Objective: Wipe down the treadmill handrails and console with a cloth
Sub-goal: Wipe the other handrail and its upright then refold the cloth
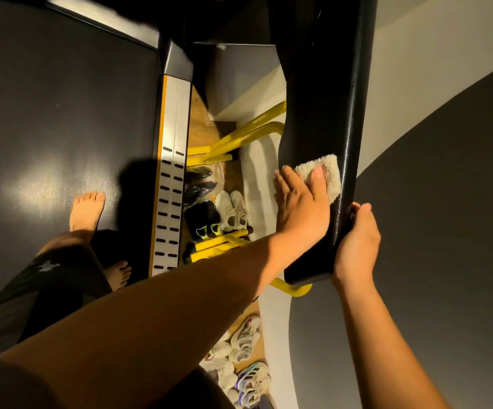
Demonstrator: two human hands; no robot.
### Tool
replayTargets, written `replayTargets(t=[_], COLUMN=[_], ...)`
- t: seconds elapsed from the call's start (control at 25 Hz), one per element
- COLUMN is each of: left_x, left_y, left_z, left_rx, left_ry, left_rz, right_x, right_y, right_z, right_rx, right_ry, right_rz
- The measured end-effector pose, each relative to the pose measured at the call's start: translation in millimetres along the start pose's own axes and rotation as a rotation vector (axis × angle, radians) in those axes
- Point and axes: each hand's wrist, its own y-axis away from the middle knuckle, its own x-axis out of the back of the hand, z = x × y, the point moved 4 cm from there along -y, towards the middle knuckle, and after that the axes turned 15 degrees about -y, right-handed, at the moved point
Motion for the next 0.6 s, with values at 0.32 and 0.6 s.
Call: replayTargets(t=[0.32,0.6], left_x=[18.5,11.7], left_y=[-37.8,2.2], left_z=[15.2,14.6], left_rx=[0.016,-0.042], left_ry=[0.031,-0.118], left_rz=[-0.008,0.017], right_x=[-24.5,-31.2], right_y=[-23.2,-22.1], right_z=[-44.7,-47.1], right_rx=[0.083,0.107], right_ry=[0.118,0.144], right_rz=[-0.020,-0.043])
